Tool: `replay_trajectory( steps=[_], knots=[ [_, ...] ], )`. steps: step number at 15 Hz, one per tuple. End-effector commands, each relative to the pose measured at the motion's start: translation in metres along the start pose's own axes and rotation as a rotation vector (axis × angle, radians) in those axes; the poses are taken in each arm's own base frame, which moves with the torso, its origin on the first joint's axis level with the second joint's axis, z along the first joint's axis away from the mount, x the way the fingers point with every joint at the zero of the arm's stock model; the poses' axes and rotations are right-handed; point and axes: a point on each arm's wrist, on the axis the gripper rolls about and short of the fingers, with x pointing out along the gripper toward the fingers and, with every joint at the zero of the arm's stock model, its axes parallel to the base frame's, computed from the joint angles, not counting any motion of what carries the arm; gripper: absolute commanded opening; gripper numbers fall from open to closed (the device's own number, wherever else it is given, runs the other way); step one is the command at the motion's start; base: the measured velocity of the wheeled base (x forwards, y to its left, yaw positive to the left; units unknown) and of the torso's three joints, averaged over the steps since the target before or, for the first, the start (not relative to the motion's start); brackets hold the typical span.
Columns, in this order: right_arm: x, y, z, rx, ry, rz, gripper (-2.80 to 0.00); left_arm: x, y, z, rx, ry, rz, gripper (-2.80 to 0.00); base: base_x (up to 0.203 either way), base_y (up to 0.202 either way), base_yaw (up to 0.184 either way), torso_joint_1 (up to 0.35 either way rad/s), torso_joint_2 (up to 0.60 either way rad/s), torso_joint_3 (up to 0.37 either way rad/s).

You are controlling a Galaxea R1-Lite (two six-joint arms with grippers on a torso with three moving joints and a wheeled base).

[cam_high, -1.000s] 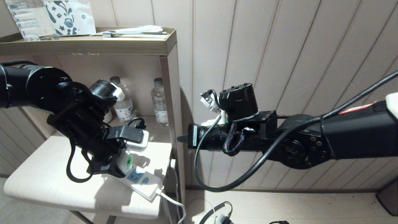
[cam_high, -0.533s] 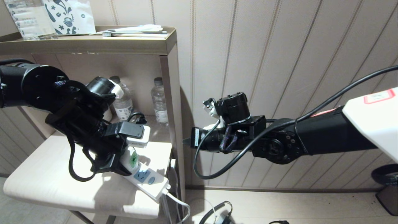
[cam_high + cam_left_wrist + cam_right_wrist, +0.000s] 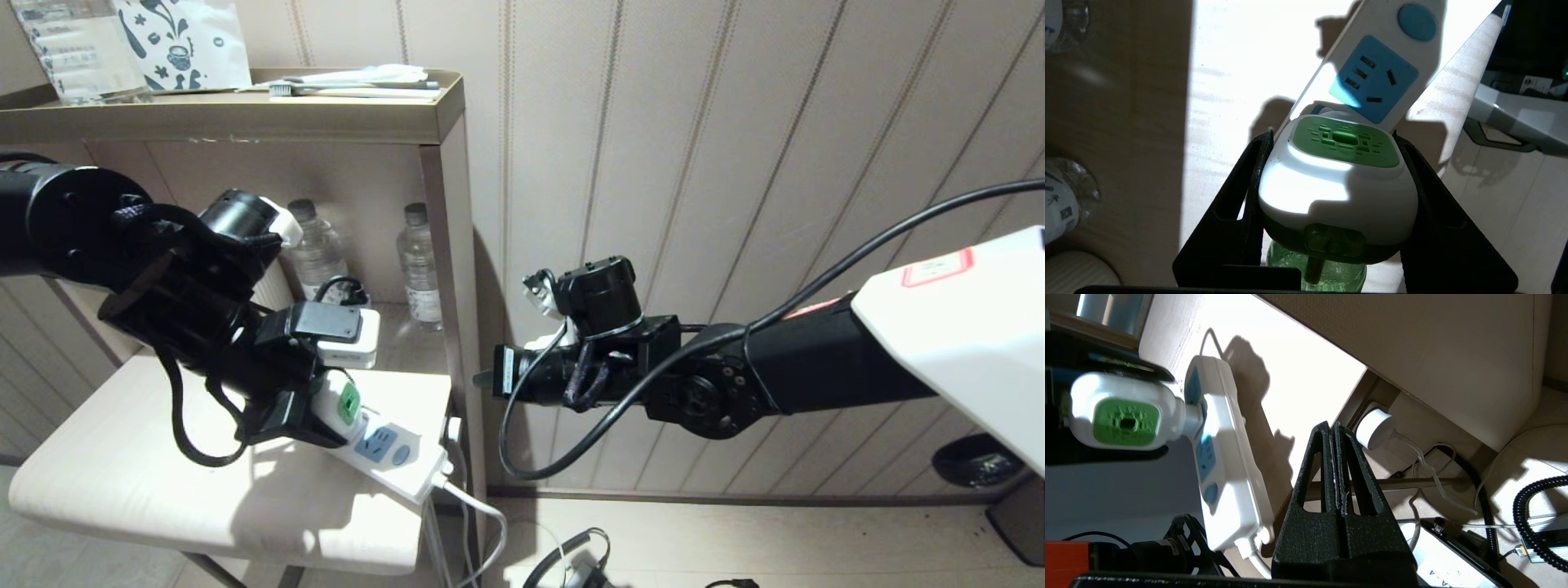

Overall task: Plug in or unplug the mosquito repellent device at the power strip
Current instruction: Hold the socket with your right hand and unplug it with your left hand

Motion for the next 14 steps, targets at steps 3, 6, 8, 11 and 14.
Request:
replay_trajectory(
  steps=[3, 6, 8, 11, 14],
  knots=[
    [0.004, 0.009, -0.013, -0.033, -0.029, 0.078, -2.80, -0.006, 0.010, -0.019, -0.063, -0.039, 0.037, -2.80, 0.000, 0.000, 0.000, 0.000, 0.00, 0.000],
    [0.010, 0.027, -0.024, -0.062, -0.023, 0.131, -2.80, -0.006, 0.012, -0.024, -0.084, -0.059, 0.039, -2.80, 0.000, 0.000, 0.000, 0.000, 0.00, 0.000],
    [0.016, 0.031, -0.030, -0.068, -0.007, 0.143, -2.80, 0.000, 0.014, -0.025, -0.092, -0.056, 0.024, -2.80, 0.000, 0.000, 0.000, 0.000, 0.00, 0.000],
    [0.026, 0.025, -0.042, -0.069, 0.010, 0.142, -2.80, 0.006, 0.017, -0.026, -0.097, -0.053, 0.015, -2.80, 0.000, 0.000, 0.000, 0.000, 0.00, 0.000],
    [0.032, 0.019, -0.054, -0.083, -0.015, 0.164, -2.80, 0.016, 0.023, -0.027, -0.111, -0.052, 0.008, -2.80, 0.000, 0.000, 0.000, 0.000, 0.00, 0.000]
  ],
)
